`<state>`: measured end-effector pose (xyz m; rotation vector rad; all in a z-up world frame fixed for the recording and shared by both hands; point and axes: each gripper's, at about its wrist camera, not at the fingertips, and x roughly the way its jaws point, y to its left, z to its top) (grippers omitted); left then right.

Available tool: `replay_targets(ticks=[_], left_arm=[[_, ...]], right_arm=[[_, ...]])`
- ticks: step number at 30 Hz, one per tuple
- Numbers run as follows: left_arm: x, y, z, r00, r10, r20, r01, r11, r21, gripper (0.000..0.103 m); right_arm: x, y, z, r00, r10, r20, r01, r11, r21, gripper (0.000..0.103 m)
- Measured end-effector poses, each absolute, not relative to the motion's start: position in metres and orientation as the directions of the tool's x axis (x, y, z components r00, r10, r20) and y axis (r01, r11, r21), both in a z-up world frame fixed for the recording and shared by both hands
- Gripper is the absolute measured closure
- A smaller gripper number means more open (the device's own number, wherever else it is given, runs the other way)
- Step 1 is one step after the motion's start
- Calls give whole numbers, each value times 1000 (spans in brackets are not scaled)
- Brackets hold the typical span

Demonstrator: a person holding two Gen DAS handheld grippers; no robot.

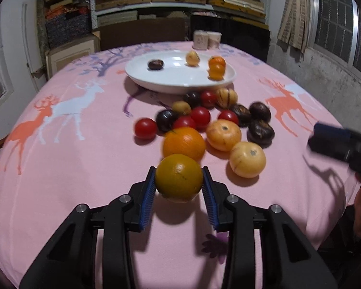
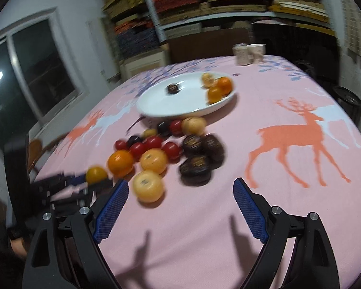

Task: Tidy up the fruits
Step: 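Grasp the dull orange fruit with the left tool while the right tool grasps a pale yellow fruit, then place both fruits on the white plate and open both tools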

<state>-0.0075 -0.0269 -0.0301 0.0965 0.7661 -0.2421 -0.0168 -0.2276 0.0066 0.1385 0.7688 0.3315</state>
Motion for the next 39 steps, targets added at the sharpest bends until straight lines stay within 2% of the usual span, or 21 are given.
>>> replay_targets(ticks=[3, 5, 7, 13, 15, 16, 17, 23, 31, 39], left_arm=[[-16, -15, -16, 737, -157, -658, 221, 975, 16, 67], [-19, -7, -11, 751, -144, -645, 204, 979, 19, 67], [-20, 2, -9, 755, -132, -643, 186, 982, 17, 67], [-20, 14, -17, 735, -130, -665, 172, 985, -3, 67], [-20, 14, -18, 735, -132, -665, 174, 985, -3, 67], [-20, 14, -18, 734, -133, -666, 175, 985, -3, 67], [-20, 14, -18, 733, -135, -667, 177, 984, -5, 67], [-17, 14, -21, 724, -138, -675, 179, 984, -10, 67], [-11, 11, -17, 725, -152, -672, 194, 981, -12, 67], [42, -3, 8, 698, -224, -680, 272, 962, -39, 67]], right_arm=[[-15, -203, -4, 629, 333, -702, -316, 935, 159, 15], [-13, -187, -10, 610, 319, -725, -350, 930, 114, 27], [-10, -176, -13, 598, 327, -732, -373, 922, 108, 34], [4, -160, -20, 598, 303, -742, -374, 924, 76, 35], [10, -158, -24, 587, 300, -752, -368, 926, 83, 46], [14, -156, -27, 575, 302, -760, -366, 926, 91, 56], [18, -157, -30, 572, 296, -765, -353, 931, 96, 59], [21, -166, -31, 567, 345, -748, -339, 926, 170, 59], [5, -184, -8, 618, 384, -686, -352, 915, 196, 59], [43, -220, 25, 660, 358, -660, -305, 931, 200, 59]])
